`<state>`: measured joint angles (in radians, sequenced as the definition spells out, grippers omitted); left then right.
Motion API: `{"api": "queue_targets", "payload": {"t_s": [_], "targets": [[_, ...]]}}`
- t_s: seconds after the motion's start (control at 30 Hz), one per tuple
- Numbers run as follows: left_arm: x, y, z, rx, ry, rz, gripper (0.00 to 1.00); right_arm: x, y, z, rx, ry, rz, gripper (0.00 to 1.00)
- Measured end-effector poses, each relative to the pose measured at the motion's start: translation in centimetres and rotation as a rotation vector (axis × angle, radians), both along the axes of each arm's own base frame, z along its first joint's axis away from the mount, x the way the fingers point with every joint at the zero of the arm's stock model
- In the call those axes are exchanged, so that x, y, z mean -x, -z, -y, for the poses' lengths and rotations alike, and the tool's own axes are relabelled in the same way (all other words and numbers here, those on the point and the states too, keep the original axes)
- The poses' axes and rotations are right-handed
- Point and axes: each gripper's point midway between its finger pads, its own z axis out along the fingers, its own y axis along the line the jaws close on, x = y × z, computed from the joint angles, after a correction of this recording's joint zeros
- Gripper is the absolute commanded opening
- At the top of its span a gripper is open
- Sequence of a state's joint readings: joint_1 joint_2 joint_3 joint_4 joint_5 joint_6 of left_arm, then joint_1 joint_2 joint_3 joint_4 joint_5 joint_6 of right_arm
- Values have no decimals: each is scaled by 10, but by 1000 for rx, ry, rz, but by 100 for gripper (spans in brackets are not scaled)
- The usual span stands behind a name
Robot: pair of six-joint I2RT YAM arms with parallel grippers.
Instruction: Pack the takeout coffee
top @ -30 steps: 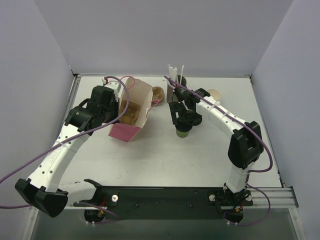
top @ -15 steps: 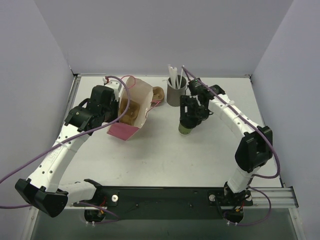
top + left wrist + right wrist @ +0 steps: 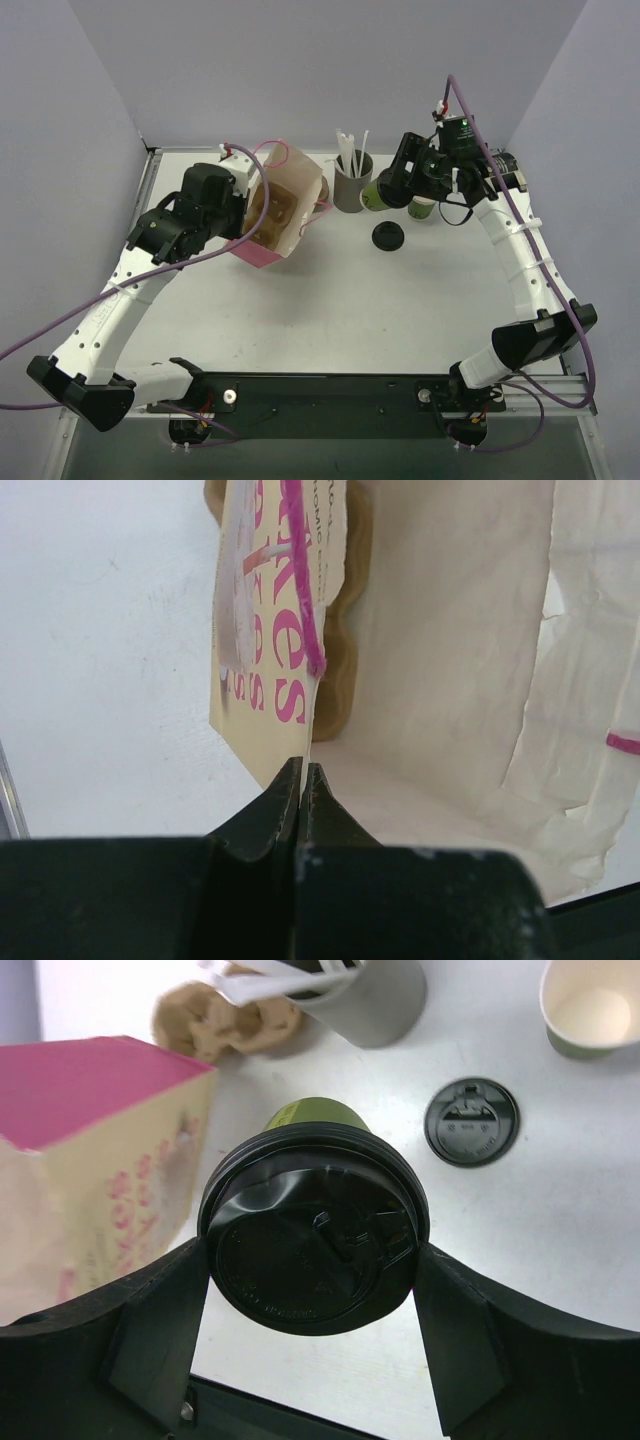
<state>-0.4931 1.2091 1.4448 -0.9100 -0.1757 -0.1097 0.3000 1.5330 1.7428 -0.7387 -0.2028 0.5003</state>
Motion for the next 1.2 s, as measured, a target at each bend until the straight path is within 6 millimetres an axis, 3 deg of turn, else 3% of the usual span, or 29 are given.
{"api": "queue_targets", "payload": {"t_s": [0.23,0.4,0.63,0.8,0.97,1.2], "targets": [[-2,-10,43,-99,108,33,0,4,-69,-3,-96,15,169,58],[-6,-4,56,-219,84,27,0,7,-91,-9,-159,16,220,58],[-1,-4,86,-327,40,51,0,19,-97,-25,-214,-16,236,58],[-3,-3,88,-344,-75,47,0,39,-90,-40,-244,-64,222,58],[5,-1,98,-348,-143,65,0,58,-80,-35,-237,-60,210,58],[15,8,101,-319,-201,40,0,69,-95,-24,-263,-40,259,57]]}}
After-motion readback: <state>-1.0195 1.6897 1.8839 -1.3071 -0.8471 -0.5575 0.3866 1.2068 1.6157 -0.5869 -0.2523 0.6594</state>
